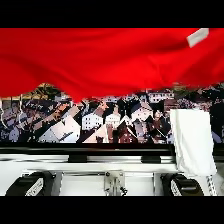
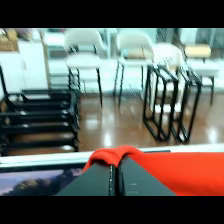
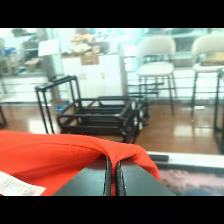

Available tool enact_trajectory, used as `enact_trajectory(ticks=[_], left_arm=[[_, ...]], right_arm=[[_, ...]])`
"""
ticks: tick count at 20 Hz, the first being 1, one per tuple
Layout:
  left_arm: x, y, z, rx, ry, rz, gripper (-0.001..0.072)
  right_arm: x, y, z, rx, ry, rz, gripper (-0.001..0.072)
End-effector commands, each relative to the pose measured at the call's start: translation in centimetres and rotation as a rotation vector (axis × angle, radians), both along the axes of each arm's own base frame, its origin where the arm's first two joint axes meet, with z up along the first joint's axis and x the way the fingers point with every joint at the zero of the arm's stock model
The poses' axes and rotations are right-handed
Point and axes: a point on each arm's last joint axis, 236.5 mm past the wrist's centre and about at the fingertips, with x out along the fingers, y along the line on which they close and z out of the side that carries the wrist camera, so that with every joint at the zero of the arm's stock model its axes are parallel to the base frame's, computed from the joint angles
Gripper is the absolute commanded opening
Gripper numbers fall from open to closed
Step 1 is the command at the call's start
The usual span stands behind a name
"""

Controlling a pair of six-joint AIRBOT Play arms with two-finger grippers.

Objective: Fold the shirts.

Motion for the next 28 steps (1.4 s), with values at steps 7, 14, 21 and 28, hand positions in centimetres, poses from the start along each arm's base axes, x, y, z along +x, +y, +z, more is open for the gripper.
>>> enact_trajectory(ticks=[7,14,21,28], left_arm=[[6.4,2.2,-11.6,0.024,0.365,0.083,0.0031],[19.0,2.2,-39.6,-0.013,0.917,0.07,0.0031],[25.1,-0.6,-52.1,-0.217,1.102,0.019,0.0032],[18.7,0.0,-53.8,-0.231,1.474,-0.04,0.0602]], right_arm=[[2.6,0.8,-21.1,-0.065,0.899,0.058,0.007],[14.1,3.5,-41.9,0.073,1.154,0.023,0.007],[25.1,4.4,-50.7,0.577,1.082,-0.153,0.0071],[23.0,4.1,-49.4,0.417,1.151,-0.035,0.0499]])
